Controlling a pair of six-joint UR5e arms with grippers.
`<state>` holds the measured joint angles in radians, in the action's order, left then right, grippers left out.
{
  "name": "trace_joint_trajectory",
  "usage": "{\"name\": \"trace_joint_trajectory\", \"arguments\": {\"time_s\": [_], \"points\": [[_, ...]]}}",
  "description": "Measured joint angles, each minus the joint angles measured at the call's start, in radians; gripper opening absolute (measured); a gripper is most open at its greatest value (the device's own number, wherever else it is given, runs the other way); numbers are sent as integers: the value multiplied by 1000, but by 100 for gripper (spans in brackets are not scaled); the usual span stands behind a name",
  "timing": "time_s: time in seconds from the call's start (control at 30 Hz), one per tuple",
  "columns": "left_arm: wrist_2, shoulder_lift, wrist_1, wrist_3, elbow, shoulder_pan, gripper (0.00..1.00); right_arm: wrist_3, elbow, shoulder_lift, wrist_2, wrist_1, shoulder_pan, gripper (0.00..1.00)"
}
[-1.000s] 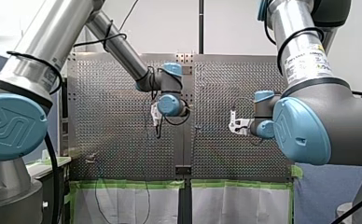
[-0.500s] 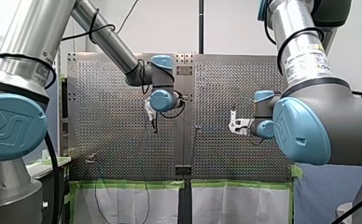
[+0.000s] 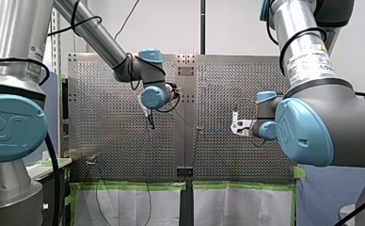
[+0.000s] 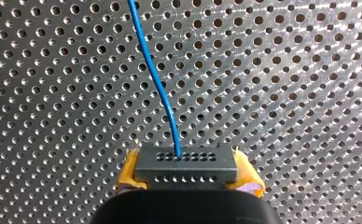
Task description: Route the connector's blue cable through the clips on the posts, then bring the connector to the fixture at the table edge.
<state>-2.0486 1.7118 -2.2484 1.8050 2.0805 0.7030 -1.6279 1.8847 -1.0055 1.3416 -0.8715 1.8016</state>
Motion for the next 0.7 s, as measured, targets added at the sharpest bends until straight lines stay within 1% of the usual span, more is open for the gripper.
{"name": "trace_joint_trajectory", "arguments": {"time_s": [0.1, 0.37, 0.5, 0.7], "points": [[-1, -29, 20, 2, 29, -1, 100, 0, 0, 0, 0, 1, 0, 0], [-14, -91, 27, 6, 97, -3, 100, 0, 0, 0, 1, 3, 0, 0], [-12, -95, 46, 8, 131, -8, 100, 0, 0, 0, 2, 7, 0, 0], [-14, -79, 78, 9, 182, -16, 100, 0, 0, 0, 2, 10, 0, 0]]}}
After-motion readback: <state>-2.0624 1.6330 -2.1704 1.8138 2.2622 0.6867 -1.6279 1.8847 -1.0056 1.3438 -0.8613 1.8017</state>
